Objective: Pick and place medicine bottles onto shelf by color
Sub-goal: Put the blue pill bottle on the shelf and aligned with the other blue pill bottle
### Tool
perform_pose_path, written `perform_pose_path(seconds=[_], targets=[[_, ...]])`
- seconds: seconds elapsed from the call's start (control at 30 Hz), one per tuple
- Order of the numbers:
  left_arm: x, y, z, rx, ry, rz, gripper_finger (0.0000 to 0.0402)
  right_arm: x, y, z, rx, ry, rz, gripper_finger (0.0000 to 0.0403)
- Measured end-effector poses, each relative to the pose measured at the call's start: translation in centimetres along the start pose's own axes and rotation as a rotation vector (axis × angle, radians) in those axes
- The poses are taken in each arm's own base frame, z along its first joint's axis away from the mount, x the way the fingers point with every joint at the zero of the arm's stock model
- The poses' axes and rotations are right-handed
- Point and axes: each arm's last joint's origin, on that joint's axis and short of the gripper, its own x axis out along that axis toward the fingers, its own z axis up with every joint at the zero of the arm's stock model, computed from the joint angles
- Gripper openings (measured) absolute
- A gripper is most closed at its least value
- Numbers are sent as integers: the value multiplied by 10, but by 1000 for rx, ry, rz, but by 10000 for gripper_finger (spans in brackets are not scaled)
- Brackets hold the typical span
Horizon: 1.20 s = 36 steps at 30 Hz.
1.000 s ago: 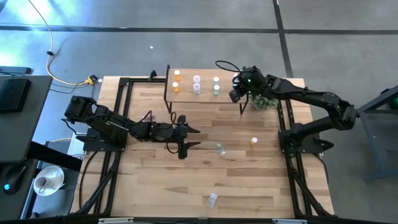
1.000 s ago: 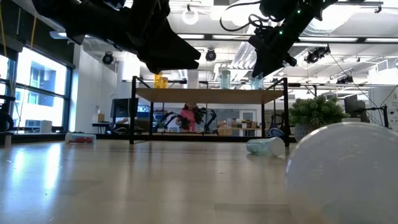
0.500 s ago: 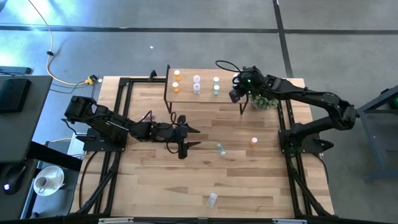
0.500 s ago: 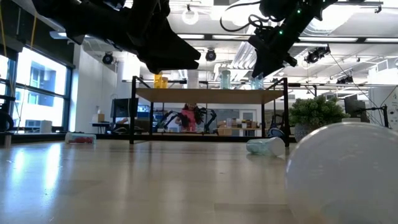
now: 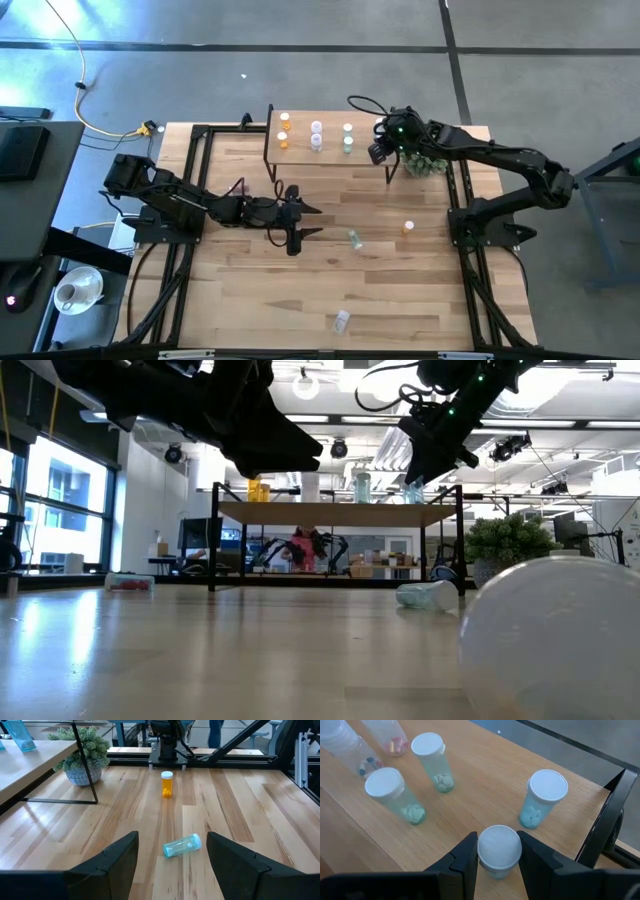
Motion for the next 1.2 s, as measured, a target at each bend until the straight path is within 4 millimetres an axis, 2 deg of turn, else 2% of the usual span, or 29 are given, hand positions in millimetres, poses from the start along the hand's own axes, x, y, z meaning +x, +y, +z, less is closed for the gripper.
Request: perform_pose_path(seconds=[0.57, 0.87, 1.2], targets=[[0, 0, 0, 0, 0, -1, 223, 0, -1, 0, 22, -8, -28, 109], [0, 0, 0, -2, 0, -3, 223, 0, -1, 0, 2, -5, -27, 143], [0, 0, 0, -1, 0, -3, 223, 0, -1, 0, -10, -4, -24, 147]])
